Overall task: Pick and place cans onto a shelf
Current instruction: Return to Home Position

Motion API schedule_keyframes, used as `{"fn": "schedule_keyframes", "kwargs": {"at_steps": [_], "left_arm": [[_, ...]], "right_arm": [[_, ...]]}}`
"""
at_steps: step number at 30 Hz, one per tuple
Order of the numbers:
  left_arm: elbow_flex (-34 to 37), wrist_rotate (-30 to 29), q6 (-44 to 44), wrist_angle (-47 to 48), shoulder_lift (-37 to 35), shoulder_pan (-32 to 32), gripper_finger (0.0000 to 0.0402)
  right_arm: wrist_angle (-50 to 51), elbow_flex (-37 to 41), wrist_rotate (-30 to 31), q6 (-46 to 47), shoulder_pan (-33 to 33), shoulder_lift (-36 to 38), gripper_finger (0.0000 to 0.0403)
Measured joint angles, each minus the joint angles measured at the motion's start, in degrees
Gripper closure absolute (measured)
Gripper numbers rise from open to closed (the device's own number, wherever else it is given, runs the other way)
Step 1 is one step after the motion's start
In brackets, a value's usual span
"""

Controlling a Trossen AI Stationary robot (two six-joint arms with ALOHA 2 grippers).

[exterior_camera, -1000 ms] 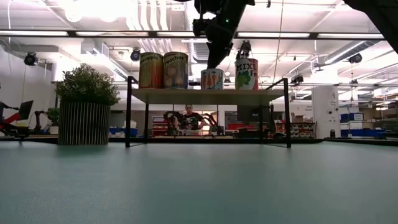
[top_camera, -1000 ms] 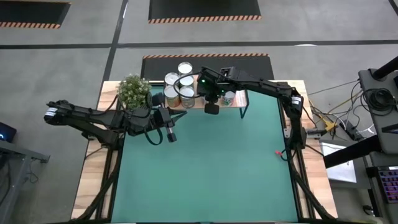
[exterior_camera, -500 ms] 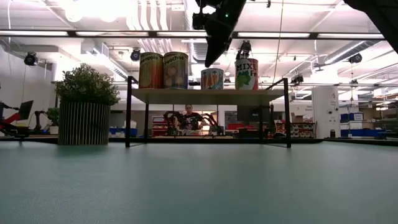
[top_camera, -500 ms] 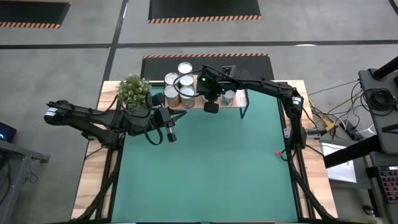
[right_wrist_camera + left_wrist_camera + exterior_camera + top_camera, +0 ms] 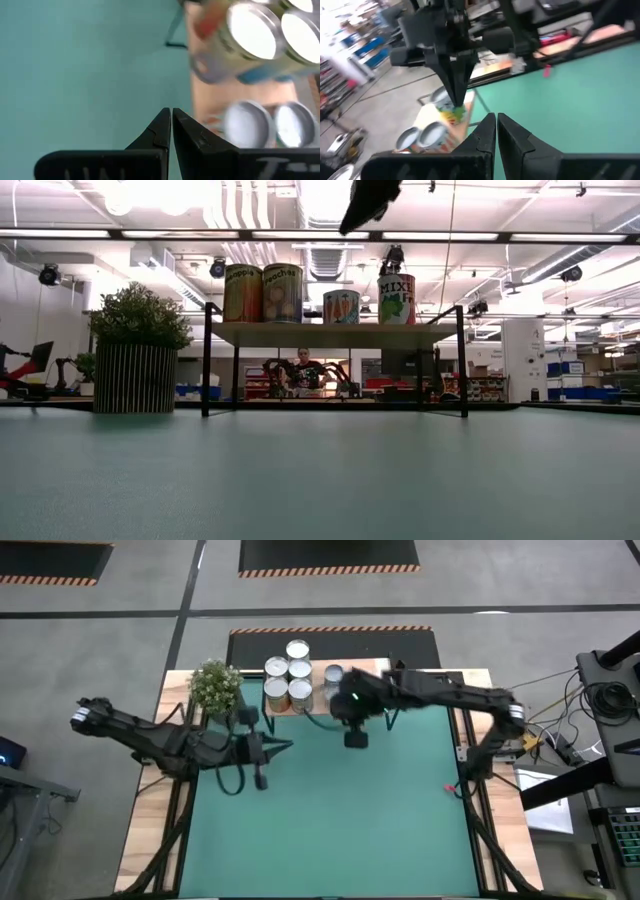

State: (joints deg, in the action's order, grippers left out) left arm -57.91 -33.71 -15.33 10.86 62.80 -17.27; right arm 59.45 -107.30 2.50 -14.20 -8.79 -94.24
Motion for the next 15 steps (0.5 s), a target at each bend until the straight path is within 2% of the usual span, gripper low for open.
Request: {"fn": "schedule_keyframes", "kwargs": {"at_steps": [3,8,15], "left_arm": [[1.29,2.42,-1.34,1.96,-1.94,-3.29,0.0402],[4.94,10.87,-3.72,4.72,-4.95,-7.79,0.0402],[10.22,10.79,-3.26,4.34,-10.81,-9.37,0.0402]], "right_arm": [[-8.80,10.26,0.04,0.06,4.15,6.18,0.0394],[-27.82,29.39,0.33,-2.07,10.97,16.03,0.0394],[-48.34,50.32,0.51,-6.29,16.05,27.52,0.0394]]}}
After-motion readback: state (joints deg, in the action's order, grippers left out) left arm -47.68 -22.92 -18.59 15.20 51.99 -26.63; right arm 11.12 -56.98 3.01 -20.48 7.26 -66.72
